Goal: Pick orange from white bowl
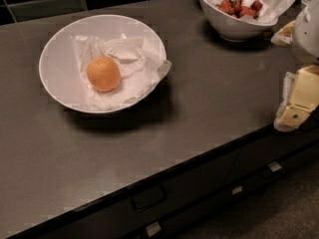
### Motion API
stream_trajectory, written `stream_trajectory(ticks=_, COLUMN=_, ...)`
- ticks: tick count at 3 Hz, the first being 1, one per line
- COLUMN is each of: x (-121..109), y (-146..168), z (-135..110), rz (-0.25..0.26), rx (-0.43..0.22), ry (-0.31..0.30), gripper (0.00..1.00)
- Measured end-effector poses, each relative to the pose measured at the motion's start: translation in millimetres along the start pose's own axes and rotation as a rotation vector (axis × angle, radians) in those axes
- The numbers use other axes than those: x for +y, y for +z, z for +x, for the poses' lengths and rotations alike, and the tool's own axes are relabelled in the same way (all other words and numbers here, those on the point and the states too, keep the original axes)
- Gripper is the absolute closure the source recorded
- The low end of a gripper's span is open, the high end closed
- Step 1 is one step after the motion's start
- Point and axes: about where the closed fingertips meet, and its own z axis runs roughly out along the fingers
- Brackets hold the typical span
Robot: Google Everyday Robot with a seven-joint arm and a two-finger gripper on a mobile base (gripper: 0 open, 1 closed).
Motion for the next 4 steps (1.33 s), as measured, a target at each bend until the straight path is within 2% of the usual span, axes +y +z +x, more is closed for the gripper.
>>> stream_trajectory(ticks=2, x=-7.7, y=-2.8, z=-9.4, rz=0.017, rx=-0.01, ry=-0.018, gripper=0.0)
stream_trajectory(ticks=3, x=-22.7, y=-0.6, z=-39.8, rz=0.016, rx=-0.024, ry=-0.09, gripper=0.0)
stream_trajectory(ticks=4, x=-39.0, y=9.1, z=-81.0, rz=0.004, rx=-0.055, ry=-0.181, gripper=0.0)
